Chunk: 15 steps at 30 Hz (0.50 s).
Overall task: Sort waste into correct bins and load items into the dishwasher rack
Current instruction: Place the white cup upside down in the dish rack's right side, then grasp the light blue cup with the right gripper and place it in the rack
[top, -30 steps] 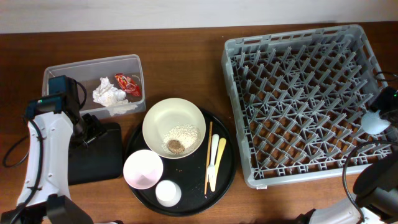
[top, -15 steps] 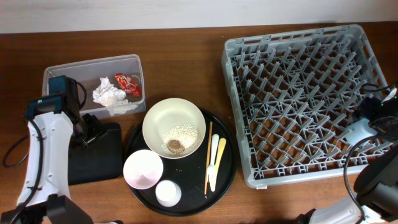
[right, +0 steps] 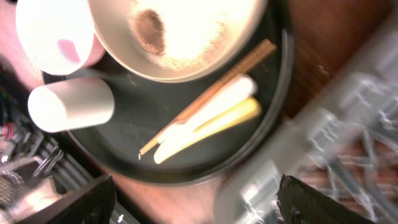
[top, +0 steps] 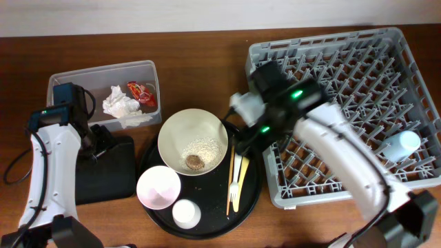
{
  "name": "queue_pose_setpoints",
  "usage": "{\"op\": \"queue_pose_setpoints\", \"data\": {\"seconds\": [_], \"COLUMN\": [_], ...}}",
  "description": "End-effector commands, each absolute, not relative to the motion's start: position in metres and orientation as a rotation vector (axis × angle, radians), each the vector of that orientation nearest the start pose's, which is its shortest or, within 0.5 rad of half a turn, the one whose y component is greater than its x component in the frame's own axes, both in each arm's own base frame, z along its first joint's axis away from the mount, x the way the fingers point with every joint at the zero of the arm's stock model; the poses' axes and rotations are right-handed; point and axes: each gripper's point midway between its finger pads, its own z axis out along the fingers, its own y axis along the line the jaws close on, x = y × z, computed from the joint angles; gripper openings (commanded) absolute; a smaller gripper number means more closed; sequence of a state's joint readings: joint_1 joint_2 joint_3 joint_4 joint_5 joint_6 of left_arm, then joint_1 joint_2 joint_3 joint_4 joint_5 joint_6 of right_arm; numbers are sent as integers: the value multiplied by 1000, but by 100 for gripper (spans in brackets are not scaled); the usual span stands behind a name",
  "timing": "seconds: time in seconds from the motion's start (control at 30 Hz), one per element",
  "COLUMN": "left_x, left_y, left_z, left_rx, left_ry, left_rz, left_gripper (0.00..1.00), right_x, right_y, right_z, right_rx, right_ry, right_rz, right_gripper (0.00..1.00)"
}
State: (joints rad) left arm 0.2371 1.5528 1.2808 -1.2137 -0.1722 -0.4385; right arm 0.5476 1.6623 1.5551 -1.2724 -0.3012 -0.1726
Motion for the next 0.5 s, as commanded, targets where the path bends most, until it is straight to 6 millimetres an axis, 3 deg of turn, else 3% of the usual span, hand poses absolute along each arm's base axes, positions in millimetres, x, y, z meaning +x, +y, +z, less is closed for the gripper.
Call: {"op": "queue_pose_setpoints", "data": {"seconds": [0.0,0.07,0.13,0.2,0.3,0.47], "left_x": [272,272,273,273,273,273], "left_y": [97,97,97,97,97,97], "left_z": [130,130,130,130,130,130], "left_rx": [-1028,-1028,-1027,-1027,-1026,-1026], "left_ry": [2836,2834,2831,2830,2831,2831], "left_rz": [244,244,244,243,243,244], "left_gripper": [83,83,83,84,84,84], "right_x": [221,186,168,143,128,136], "right_y": [268,305,321,350,372,377], "right_z": [157,135,118,107,91,56], "right_rx": [-1296,-1475,-1575,-1695,-1716,-1700], "right_ry": [2695,2594,2546,2443,2423,2474], "right_rz": [526,533,441,420,423,337], "right_gripper": [87,87,87,87,88,87]}}
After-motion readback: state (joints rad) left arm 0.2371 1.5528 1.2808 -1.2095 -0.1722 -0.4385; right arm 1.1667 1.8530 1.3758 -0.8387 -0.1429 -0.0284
